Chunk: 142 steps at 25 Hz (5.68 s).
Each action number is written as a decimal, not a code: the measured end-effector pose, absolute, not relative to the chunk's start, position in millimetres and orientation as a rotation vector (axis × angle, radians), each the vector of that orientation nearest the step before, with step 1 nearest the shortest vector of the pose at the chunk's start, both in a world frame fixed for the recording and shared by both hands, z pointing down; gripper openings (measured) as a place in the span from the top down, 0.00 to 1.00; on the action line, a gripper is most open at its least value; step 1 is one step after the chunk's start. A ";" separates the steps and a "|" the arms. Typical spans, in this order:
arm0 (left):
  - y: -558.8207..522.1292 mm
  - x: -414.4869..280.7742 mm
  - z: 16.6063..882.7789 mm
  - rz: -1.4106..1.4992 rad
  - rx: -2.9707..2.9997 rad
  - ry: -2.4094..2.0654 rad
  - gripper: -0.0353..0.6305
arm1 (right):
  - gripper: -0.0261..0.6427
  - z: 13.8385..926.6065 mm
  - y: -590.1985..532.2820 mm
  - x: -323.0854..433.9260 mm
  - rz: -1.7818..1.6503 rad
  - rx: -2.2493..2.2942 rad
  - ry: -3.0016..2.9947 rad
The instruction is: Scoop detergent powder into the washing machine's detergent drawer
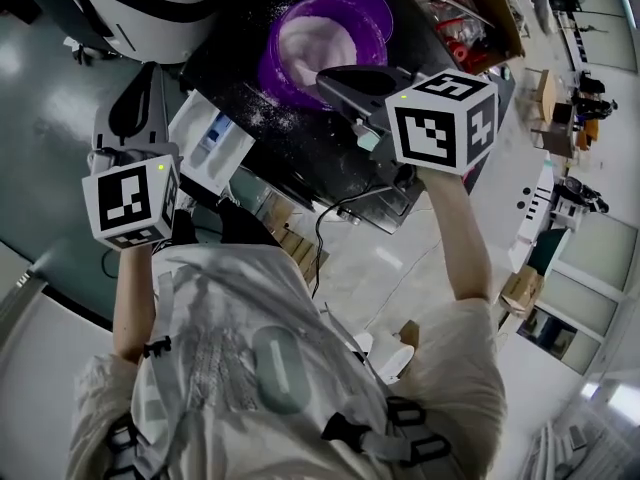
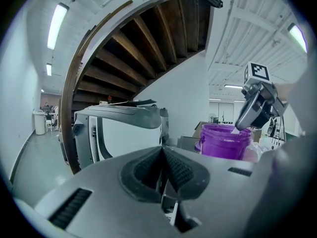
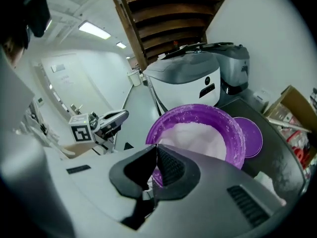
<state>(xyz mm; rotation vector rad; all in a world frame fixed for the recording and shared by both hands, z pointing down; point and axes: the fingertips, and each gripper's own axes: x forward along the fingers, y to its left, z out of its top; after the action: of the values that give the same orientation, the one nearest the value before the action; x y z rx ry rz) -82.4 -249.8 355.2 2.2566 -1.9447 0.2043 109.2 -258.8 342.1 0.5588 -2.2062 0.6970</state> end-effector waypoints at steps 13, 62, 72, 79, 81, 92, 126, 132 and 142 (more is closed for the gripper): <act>-257.0 -55.9 342.7 0.235 2.371 -1.878 0.92 | 0.94 331.0 -273.8 142.4 1.327 0.857 -2.355; -252.4 -9.6 282.5 0.139 2.597 -1.788 0.92 | 0.94 307.4 -227.7 166.4 2.582 1.136 -2.707; -242.5 -52.2 284.0 0.167 2.511 -1.947 0.92 | 0.94 320.6 -202.8 109.0 2.595 0.902 -2.621; -232.7 -86.4 292.3 0.171 2.416 -2.029 0.92 | 0.94 324.6 -194.5 75.1 2.586 0.765 -2.587; -229.9 -94.1 293.3 0.169 2.390 -2.050 0.92 | 0.94 332.7 -191.3 64.2 2.589 0.724 -2.554; -210.5 -141.6 306.8 0.193 2.247 -2.185 0.92 | 0.94 399.5 -172.9 24.8 2.626 0.654 -2.310; -188.4 -194.1 324.9 0.229 2.072 -2.311 0.92 | 0.94 510.8 -168.1 6.6 2.271 0.796 -2.201; -190.5 -194.8 327.6 0.230 2.058 -2.311 0.92 | 0.94 512.9 -167.3 7.4 2.084 0.823 -2.238; -190.3 -195.1 332.9 0.234 2.048 -2.297 0.92 | 0.94 513.5 -169.5 6.2 1.936 0.824 -2.290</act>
<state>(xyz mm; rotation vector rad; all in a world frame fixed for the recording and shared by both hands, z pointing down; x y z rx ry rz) -195.1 -190.3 332.9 2.0482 -2.2974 0.2343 6.2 -169.5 513.5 0.8241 -2.2899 1.9358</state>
